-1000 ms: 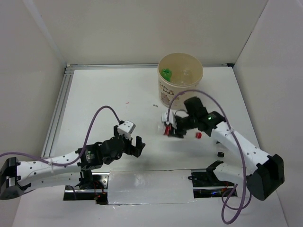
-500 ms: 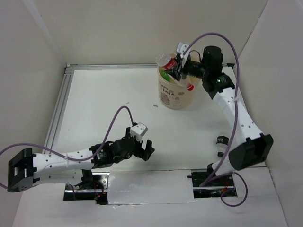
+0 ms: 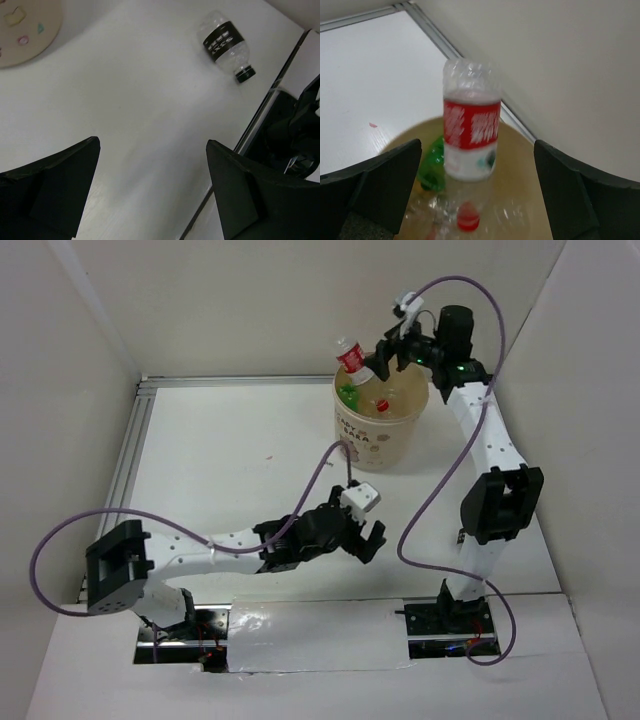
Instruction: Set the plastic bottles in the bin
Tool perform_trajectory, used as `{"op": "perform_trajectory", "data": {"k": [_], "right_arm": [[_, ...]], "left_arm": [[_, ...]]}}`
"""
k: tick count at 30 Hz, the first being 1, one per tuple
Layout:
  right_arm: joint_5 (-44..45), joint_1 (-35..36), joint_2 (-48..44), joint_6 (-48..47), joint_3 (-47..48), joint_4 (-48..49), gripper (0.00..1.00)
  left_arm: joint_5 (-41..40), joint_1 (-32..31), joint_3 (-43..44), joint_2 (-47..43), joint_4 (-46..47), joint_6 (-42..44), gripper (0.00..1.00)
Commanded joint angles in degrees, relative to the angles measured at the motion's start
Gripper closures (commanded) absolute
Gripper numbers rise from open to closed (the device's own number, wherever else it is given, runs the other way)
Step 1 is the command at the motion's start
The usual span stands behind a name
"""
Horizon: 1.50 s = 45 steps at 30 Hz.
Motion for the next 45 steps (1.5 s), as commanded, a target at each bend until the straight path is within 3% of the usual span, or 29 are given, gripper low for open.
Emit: {"op": "perform_trajectory", "data": {"k": [1,4,7,11,14,19,21,23,25,33,40,42,45], "right_arm": [[3.62,-7.69,-6.19,11.44,1.02,-2.59,0.00],[3.37,-16.37,-9.79,12.96,-2.30,-13.91,0.00],[3.99,-22.80,-14.10,9.64,-9.92,-25.34,0.06],[8.62,-33.01,-19.90,2.61,-22.16,-35.72,0.39],[15.38,-35.74,-21.23,-1.35,-26.57,-43.72,0.38],[22.52,-38.02,-17.02,-5.83,-29.90,-55.93,0.22],[23.05,-39.08,-17.01,-6.37,-32.27,-56.66,0.18],[24.28,-39.08,-18.05,-5.76,-37.26,-53.95,0.04],[26.48,-37.95,-18.67,-4.97,-40.79,-51.66,0.00],[35.52,-31.37,-18.77,1.25,-52.13,-43.31,0.00],[39.57,-28.81,-14.46,3.73,-53.46,-42.77,0.00],[40.37,-28.28,-13.59,3.73,-53.47,-42.25,0.02],[39.85,-28.27,-10.78,3.73,-53.47,-42.25,0.23]], "left_arm": [[2.86,-0.27,7.66,6.74,4.54,2.40,0.00],[4.53,0.26,12.67,11.33,4.01,-0.05,0.00],[7.07,0.86,15.40,16.43,4.01,-3.29,0.00],[9.89,0.87,21.28,21.71,3.32,-5.77,0.00],[9.89,0.87,20.87,21.72,1.99,-5.25,0.00],[9.37,1.93,12.70,15.31,1.99,-4.11,0.00],[8.85,2.45,8.74,11.71,1.37,-4.10,0.00],[8.84,2.98,5.68,9.60,0.24,-5.15,0.00],[8.05,2.98,4.17,7.05,-0.38,-5.77,0.00],[5.68,2.98,2.23,4.58,-1.09,-8.05,0.00],[4.36,2.45,1.71,3.97,-1.09,-8.06,0.00],[3.84,1.93,1.00,3.18,-1.09,-8.06,0.00],[3.31,1.93,-0.58,1.16,-0.56,-8.06,0.00]]}}
